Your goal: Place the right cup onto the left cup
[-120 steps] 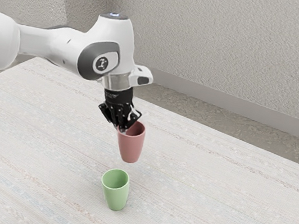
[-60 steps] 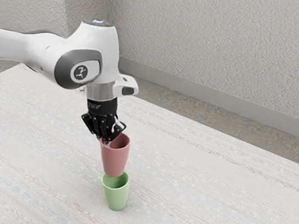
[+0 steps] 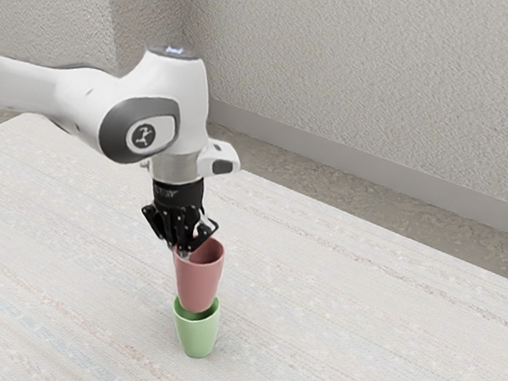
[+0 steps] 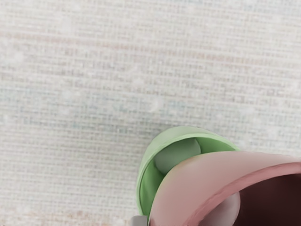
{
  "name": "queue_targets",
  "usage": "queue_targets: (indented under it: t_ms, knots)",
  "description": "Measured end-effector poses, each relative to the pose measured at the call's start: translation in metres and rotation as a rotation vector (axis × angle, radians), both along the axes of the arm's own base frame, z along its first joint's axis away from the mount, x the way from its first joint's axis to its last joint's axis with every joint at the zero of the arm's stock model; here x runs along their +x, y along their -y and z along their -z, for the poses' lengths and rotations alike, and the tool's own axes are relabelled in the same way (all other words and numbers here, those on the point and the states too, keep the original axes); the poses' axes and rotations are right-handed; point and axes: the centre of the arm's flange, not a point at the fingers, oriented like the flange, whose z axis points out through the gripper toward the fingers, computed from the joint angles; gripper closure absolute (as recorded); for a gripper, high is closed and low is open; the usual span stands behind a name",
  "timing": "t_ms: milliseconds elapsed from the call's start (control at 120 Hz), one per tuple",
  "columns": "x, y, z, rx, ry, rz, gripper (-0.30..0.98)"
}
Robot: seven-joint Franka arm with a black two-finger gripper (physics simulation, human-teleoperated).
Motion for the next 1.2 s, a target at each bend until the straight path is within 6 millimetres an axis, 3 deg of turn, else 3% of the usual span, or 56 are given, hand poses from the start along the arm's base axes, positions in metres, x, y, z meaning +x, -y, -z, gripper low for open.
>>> queue_targets:
  t_ms: [433,625,792,1008,1133,1200]
  knots:
    - [0.004,0.001,0.022,0.008,-0.018,-0.019,0.78]
    - [0.006,0.003,0.023,0.004,-0.016,-0.020,0.37]
    - [0.008,0.005,0.017,0.001,-0.005,-0.016,0.17]
    - [0.038,0.013,-0.072,0.002,0.098,0.013,0.06]
    - [0.048,0.014,-0.132,0.024,0.162,0.066,0.03]
    - [0.049,0.013,-0.152,0.035,0.178,0.112,0.02]
